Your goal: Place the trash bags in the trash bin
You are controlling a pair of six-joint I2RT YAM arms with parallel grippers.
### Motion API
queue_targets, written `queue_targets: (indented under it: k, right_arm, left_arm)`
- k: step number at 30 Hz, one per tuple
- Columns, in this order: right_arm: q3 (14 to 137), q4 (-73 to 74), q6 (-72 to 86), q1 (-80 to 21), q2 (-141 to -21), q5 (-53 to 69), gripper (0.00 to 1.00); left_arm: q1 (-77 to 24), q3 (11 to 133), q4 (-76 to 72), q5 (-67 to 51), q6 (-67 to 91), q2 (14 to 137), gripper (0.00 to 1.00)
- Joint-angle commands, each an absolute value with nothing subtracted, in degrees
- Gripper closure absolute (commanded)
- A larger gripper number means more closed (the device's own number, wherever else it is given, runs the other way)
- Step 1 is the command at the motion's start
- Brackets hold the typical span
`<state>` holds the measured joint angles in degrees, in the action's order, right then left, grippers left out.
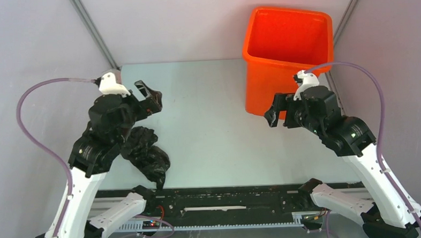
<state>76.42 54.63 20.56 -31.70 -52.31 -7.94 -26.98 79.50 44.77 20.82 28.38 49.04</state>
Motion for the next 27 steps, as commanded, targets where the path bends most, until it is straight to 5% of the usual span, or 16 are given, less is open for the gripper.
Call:
queue_targets:
  k: [1, 11, 20, 27]
  right_arm:
    - [76.2, 53.7, 22.3, -33.9, -52.9, -10.6, 0.01]
    - [74.8, 51.9, 21.0, -35.2, -55.4, -6.0, 0.0]
    - [74.0, 49.8, 21.3, -31.4, -56.0, 6.1, 0.0]
    - [74.0, 50.4, 23.9, -29.4, -58.6, 11.3, 0.0]
  left_arm:
    - [-27.6, 76.5, 45.7, 23.9, 30.3, 49.6, 0.0]
    - [-21.0, 69.1, 50.5, 25.5, 33.5, 47.6, 0.0]
    - [-3.2, 63.2, 60.2, 29.3, 33.4, 49.5, 0.0]
    - [-1.1, 53.7, 58.4, 24.6, 37.4, 55.9, 0.0]
